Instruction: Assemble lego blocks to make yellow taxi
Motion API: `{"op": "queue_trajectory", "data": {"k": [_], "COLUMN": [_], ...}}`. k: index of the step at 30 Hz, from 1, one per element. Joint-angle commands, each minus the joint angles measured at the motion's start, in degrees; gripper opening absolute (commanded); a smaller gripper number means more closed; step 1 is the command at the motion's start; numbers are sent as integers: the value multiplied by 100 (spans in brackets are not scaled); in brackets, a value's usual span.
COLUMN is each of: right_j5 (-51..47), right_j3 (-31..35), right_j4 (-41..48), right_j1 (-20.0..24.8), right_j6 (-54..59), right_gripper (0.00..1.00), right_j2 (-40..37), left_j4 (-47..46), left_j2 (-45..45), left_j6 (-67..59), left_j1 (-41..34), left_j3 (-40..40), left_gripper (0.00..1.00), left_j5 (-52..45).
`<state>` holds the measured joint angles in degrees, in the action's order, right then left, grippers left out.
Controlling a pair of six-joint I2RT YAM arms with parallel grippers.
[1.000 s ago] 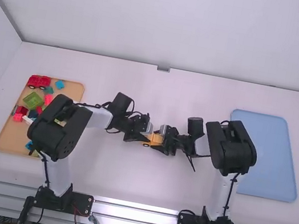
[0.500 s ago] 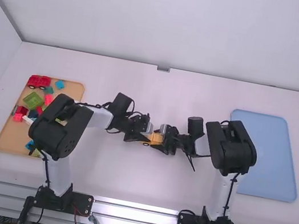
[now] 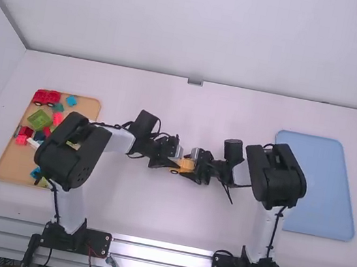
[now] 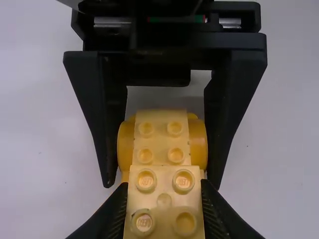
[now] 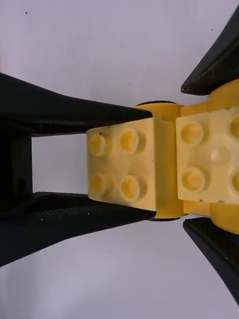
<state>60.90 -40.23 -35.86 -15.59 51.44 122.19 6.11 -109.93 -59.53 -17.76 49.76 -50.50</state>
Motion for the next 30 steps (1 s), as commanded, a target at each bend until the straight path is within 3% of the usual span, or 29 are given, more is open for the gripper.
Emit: {"op": "queue_trajectory", "data": {"k": [1,6,12,15,18,26,30], "right_j5": [79,79,76,76,79,76,74], "right_j3": [-26,-26,-26,-26,-26,-26,-26], "right_j4": [-4,-2,2,4,4,4,4], "right_j1": [13,13,20,15,20,17,17], "right_j6": [-17,-20,-20,-17,-20,-20,-17], "right_gripper": [56,56,56,56,56,56,56], "right_j2": [72,72,72,72,72,72,72], "left_j4": [59,142,116,63,90,258,179], "left_j2": [-199,-216,-225,-225,-225,-179,52], "left_j6": [72,317,321,319,319,319,540], "left_j1": [-28,-28,-26,-24,-26,20,107], "left_j3": [44,44,44,44,44,46,92], "left_gripper": [6,8,18,34,59,80,84], "left_j5": [-111,-111,-155,-151,-149,-153,-151]}}
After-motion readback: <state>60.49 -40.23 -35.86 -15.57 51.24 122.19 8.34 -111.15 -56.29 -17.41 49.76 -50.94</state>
